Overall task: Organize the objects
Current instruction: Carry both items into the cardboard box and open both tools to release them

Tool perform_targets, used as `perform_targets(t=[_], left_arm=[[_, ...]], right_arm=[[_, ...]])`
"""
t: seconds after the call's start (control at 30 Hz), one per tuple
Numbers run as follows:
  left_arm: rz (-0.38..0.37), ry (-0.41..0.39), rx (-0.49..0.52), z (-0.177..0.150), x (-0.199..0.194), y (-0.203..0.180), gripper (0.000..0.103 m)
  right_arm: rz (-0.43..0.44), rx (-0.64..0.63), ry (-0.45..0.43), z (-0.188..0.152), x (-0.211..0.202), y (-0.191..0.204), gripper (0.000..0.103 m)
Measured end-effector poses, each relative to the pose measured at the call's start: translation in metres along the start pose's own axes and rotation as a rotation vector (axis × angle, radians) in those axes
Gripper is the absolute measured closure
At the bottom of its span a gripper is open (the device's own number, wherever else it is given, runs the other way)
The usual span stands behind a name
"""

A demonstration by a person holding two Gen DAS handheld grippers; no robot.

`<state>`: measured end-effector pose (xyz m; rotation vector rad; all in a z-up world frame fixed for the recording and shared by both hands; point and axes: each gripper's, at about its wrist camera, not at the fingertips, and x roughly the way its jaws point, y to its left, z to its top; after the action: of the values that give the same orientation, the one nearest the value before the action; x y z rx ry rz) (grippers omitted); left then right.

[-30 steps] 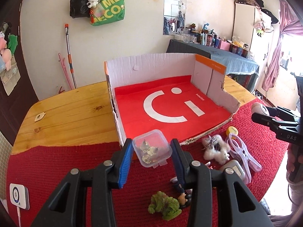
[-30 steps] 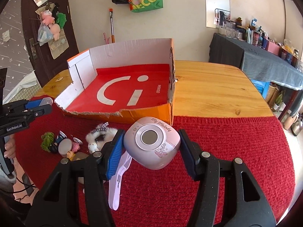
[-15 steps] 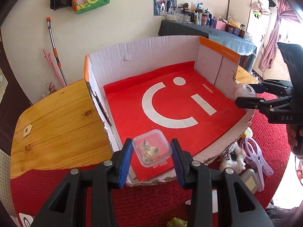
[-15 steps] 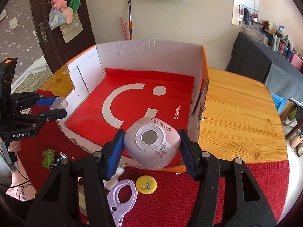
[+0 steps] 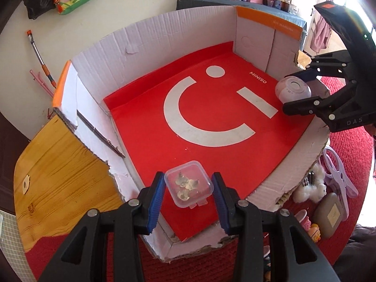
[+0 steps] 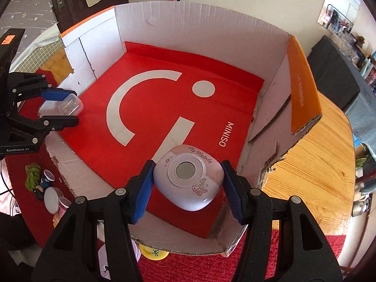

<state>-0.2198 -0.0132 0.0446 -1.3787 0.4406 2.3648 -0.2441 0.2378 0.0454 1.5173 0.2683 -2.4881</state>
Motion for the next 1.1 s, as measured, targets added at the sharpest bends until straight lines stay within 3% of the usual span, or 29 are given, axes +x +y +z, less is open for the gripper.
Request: perform_targets(t=[0.47,1.1], left_arm=[[-0.047,0.128,0.123,0.0078,0.0061,0.0011,0.060],[-0.047,0.143,0.137,0.0084,0.0023,0.0026,0.060]], right_arm=[[0.025,-0.116,0.134,0.0011,0.0105,0.0027,0.048],[0.019,-0.115,0.149,-0.0055,0.0023,0.0007,0.048]])
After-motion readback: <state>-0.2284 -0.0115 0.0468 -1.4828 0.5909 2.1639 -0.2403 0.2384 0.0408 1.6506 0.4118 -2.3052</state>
